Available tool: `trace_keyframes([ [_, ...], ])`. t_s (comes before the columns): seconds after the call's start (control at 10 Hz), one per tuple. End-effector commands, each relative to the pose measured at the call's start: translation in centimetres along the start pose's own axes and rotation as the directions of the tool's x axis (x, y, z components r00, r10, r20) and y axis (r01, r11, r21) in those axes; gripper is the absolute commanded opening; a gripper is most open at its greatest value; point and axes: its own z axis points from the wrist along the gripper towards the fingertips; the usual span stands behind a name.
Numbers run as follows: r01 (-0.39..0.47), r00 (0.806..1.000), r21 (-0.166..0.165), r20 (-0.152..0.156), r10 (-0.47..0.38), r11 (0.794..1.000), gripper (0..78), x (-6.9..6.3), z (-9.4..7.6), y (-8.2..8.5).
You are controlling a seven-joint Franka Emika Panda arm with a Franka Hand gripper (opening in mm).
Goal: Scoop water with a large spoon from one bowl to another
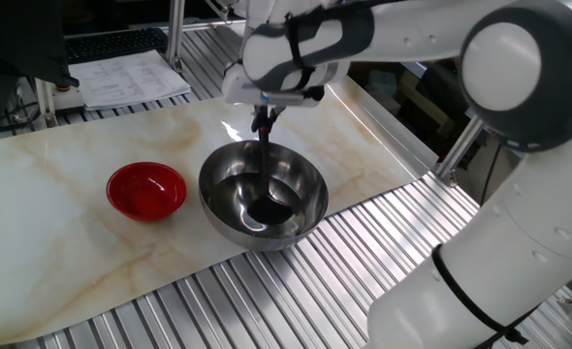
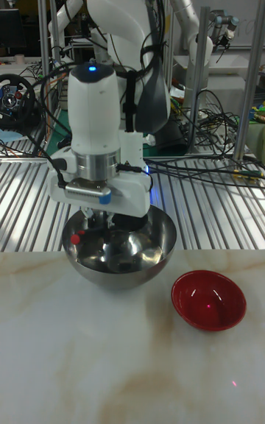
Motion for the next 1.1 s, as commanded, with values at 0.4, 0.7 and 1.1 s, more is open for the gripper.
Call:
trace_keyframes([
  [0.4,-0.051,0.997,-0.003,0.052,0.051,0.999,1.2,-0.9,-1.7,0.0],
  [0.7,-0.062,0.996,-0.007,0.058,0.062,0.998,1.2,-1.2,-2.2,0.1],
  [1.1,-0.089,0.993,-0.014,0.072,0.089,0.996,1.2,-1.7,-2.9,0.7],
])
